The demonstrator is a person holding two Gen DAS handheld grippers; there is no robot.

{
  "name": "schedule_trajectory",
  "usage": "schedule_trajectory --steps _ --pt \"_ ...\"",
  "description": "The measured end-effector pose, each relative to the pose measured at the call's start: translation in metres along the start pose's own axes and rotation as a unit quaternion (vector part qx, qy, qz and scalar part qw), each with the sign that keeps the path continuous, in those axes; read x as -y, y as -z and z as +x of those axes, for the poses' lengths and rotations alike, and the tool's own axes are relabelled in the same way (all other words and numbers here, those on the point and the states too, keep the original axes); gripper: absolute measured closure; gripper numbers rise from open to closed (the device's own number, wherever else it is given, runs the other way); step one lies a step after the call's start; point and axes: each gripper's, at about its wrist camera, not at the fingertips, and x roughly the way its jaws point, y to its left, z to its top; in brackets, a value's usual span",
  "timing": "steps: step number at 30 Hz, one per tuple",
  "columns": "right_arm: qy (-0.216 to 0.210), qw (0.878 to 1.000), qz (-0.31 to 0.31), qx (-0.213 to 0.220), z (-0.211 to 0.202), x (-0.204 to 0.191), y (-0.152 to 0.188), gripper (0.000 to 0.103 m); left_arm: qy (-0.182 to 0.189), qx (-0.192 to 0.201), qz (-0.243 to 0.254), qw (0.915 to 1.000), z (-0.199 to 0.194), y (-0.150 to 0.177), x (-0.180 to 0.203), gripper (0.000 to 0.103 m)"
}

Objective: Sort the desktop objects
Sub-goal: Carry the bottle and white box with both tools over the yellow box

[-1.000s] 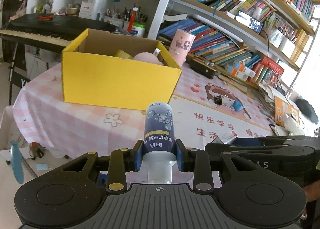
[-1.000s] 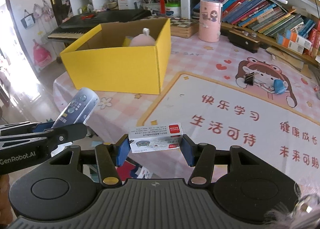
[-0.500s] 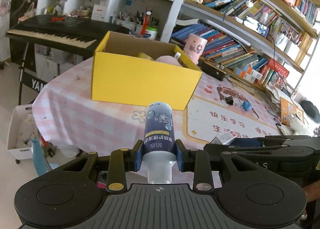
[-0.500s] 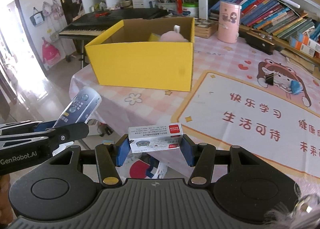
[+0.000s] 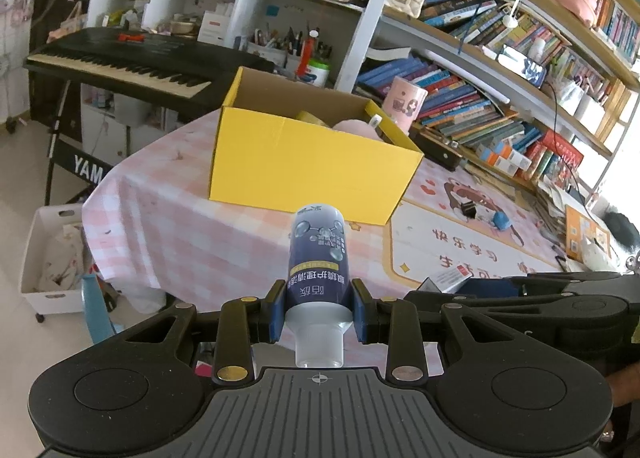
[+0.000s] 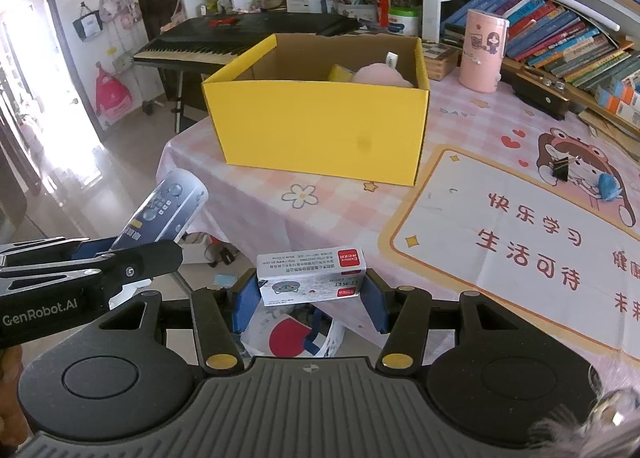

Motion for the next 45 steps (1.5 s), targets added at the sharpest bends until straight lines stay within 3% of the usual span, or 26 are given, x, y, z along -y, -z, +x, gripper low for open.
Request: schedule_trajectory --steps 16,34,45 --pt "-0.001 0.999 -0.021 0.027 0.006 0.004 -0.027 0.051 -0.008 0.029 -0.006 0.9995 0.008 -0.021 0.000 0.072" --pt "-0.044 0.992 -0.031 0.112 0.041 0.051 -0.146 0.051 -0.046 0.102 0.017 0.9936 0.071 -0.130 0.016 0.072" --pt "-0.053 0.988 -0.052 0.136 0.075 0.080 -0.203 0.051 -0.091 0.094 0.029 0.9910 0.125 -0.163 0.016 0.072"
